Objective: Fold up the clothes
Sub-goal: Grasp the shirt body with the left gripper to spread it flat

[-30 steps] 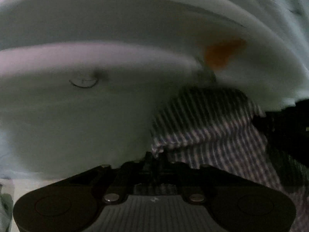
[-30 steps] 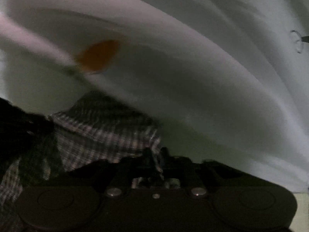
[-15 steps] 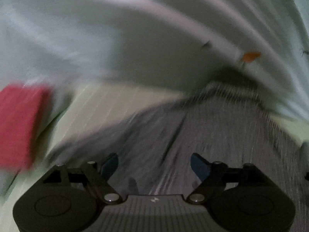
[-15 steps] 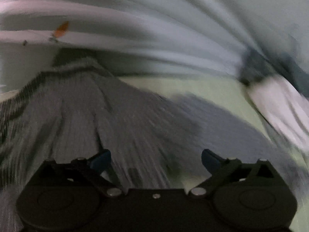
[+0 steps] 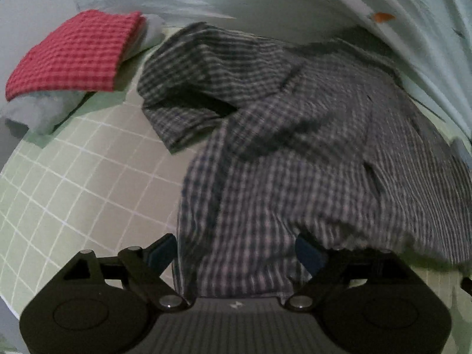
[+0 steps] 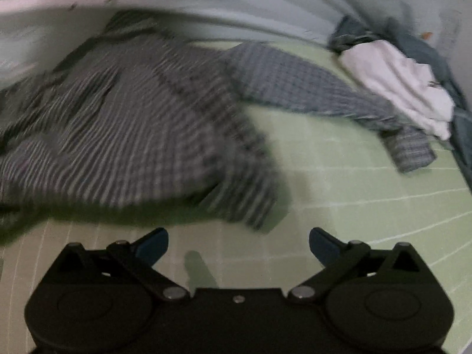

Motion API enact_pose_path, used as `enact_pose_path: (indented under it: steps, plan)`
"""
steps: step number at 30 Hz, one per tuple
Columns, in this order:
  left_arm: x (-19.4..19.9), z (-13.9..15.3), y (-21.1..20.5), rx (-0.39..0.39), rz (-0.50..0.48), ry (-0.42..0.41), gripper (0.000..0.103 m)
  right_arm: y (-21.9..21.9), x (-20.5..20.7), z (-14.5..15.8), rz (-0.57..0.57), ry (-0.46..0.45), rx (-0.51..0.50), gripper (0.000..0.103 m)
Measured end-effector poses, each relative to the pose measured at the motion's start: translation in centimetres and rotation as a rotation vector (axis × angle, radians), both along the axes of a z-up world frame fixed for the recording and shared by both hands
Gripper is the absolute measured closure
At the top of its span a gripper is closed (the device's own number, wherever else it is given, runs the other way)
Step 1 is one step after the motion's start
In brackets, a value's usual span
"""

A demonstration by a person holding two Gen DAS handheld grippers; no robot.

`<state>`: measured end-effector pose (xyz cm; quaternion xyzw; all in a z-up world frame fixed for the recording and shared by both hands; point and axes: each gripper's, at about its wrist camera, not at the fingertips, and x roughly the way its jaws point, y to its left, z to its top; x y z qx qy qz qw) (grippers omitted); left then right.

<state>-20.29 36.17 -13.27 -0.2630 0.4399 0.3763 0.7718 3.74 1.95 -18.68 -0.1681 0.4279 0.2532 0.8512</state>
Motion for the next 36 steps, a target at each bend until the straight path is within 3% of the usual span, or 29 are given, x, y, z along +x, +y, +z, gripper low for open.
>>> enact_pose_path:
  steps: [7,11,18,21,23,24,25,26,28,31,36]
  plan:
    - [-0.5,-0.8,-1.8,0.004,-0.030,0.030,0.012,1.3,-0.8,-1.6,0.041,-0.038,-0.042,0.000]
    - [-1.9,-1.7,-1.8,-0.029,0.024,0.035,0.012,0.7,0.5,-1.7,0.024,-0.052,-0.034,0.001]
    - [-3.0,-3.3,-1.0,-0.086,0.120,0.001,0.017,-0.5,3.1,-1.5,-0.013,-0.011,0.067,0.039]
    - [-2.6,-3.6,-0.7,-0.094,0.150,-0.022,0.031,-0.4,3.6,-1.4,0.004,0.014,0.106,0.058]
    - [-2.4,-3.8,-0.4,-0.097,0.172,-0.023,0.045,-0.3,3.9,-1.2,0.025,0.027,0.122,0.087]
    - [-2.3,-3.8,-0.3,-0.087,0.180,-0.012,0.050,-0.3,4.0,-1.0,0.037,0.034,0.126,0.093]
    - [-2.1,-3.7,-0.3,-0.074,0.179,0.010,0.069,-0.4,3.9,-0.7,0.046,0.032,0.131,0.096]
    - [-1.8,-3.6,-0.2,-0.057,0.163,0.045,0.095,-0.5,3.9,-0.3,0.054,0.029,0.136,0.097]
    - [-1.6,-3.3,0.0,-0.043,0.138,0.076,0.098,-0.9,3.7,0.6,0.061,0.010,0.146,0.099]
    - [-2.6,-1.8,0.3,-0.030,0.148,0.046,0.099,-2.0,3.5,2.7,0.067,-0.018,0.169,0.100]
    - [-4.1,3.5,-0.2,0.119,0.100,0.042,0.099,-4.3,3.2,8.7,0.081,-0.064,0.283,0.101]
